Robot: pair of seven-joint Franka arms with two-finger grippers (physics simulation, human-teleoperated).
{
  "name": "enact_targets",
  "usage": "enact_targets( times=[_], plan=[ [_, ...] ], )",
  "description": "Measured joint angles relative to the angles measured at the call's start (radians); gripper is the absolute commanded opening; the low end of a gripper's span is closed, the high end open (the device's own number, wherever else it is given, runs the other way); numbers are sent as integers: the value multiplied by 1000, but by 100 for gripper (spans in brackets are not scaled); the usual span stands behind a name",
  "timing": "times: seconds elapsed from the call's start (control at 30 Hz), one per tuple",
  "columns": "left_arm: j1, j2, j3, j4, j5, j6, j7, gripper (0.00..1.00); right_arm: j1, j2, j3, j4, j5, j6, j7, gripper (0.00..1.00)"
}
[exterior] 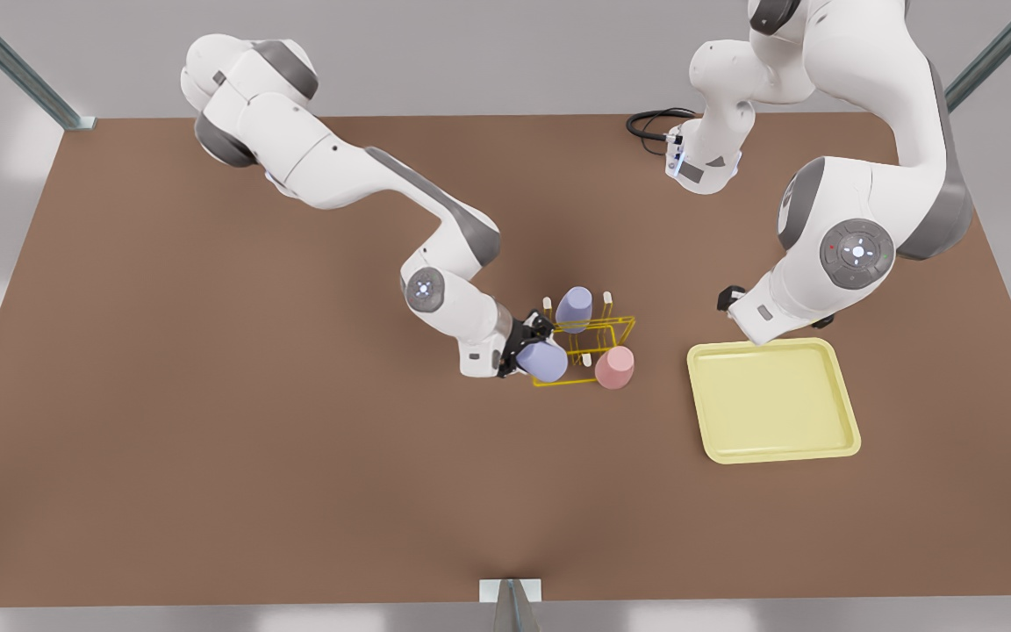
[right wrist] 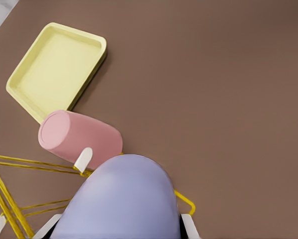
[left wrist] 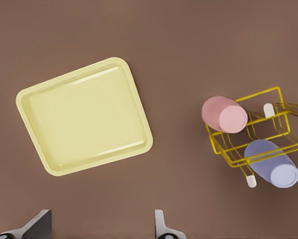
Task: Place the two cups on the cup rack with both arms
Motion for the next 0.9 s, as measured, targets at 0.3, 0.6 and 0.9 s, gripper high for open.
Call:
enact_targets(
  times=[0.3,0.6,0.9],
  plan=[
    [0,-1,0,0,0,-4,29,100,13,33,1,23,-1,0,1,100],
    [-3,-5,-1,1,1,-9,46,100,15,38,5,110,15,-30,7,100],
    [-2,-3,-1,4,-3,-28,57,100,-90,-153,-583,210,-225,-658,27,100]
  ],
)
